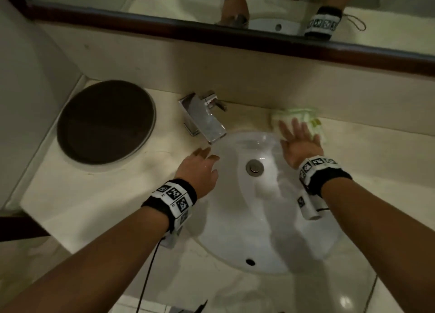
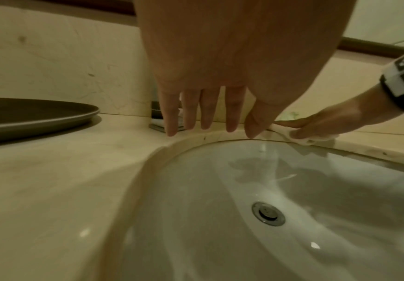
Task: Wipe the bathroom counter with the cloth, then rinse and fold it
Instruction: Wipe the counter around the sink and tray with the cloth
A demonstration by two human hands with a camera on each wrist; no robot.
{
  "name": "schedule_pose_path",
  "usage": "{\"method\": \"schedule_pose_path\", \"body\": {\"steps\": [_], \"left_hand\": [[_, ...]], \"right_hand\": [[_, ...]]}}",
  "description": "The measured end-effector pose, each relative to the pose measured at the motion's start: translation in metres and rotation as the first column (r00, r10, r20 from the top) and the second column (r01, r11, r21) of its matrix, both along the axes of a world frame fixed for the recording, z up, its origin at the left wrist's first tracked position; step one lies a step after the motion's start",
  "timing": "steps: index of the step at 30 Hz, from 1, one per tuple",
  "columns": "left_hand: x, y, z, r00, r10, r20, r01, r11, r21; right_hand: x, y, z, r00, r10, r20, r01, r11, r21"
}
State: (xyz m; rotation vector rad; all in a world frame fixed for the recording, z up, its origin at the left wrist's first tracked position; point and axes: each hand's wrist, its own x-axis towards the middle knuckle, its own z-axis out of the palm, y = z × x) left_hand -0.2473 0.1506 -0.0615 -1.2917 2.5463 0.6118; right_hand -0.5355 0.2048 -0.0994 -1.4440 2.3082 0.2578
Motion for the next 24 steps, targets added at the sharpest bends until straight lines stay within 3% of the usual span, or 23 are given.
{"method": "schedule_pose_path", "body": {"steps": [7, 18, 24], "left_hand": [[-0.048, 0.04, 0.009, 0.997, -0.073, -0.032, 0.075, 0.996, 0.045], [-0.083, 0.1, 0.04, 0.989, -0.142, -0.033, 0.144, 0.989, 0.045], [-0.068, 0.111, 0.051, 0.996, -0.067, -0.055, 0.068, 0.998, 0.019]], "right_hand": [[-0.068, 0.093, -0.004, 0.988, -0.15, -0.029, 0.15, 0.989, -0.012], [-0.052, 0.157, -0.007, 0.985, -0.134, -0.104, 0.125, 0.988, -0.087], [-0.038, 0.161, 0.008, 0.977, -0.191, -0.096, 0.18, 0.977, -0.118]]}}
